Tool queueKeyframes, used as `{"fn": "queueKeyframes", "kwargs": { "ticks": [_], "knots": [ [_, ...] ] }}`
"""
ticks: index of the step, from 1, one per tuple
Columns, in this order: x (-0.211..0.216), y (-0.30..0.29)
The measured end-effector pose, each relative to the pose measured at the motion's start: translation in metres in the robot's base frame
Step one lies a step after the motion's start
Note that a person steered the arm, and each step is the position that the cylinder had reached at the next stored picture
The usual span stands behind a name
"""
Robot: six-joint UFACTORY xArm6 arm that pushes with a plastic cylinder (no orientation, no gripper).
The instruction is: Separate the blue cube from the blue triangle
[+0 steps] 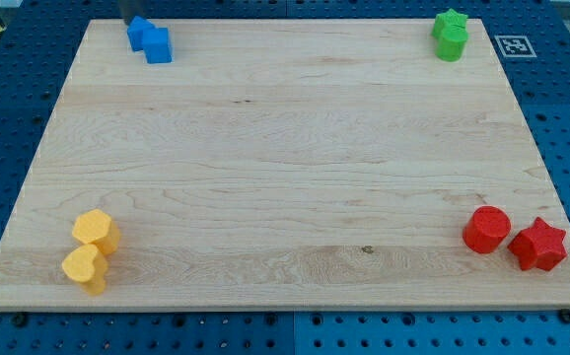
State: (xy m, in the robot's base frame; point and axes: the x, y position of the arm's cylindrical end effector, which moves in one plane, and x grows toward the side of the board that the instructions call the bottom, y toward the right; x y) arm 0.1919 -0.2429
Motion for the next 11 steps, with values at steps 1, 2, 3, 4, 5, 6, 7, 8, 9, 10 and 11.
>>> {"fn": "queueKeyframes", "kwargs": {
  "ticks": [1, 2, 3, 4, 5, 6, 7, 8, 9, 10, 11],
  "knots": [
    [0.000, -0.026],
    [0.000, -0.010],
    [0.001, 0.030],
    [0.010, 0.053],
    [0.016, 0.058],
    [0.018, 0.058],
    [0.032, 0.058],
    [0.045, 0.058],
    [0.065, 0.058],
    [0.086, 0.058],
    [0.110, 0.058]
  ]
}}
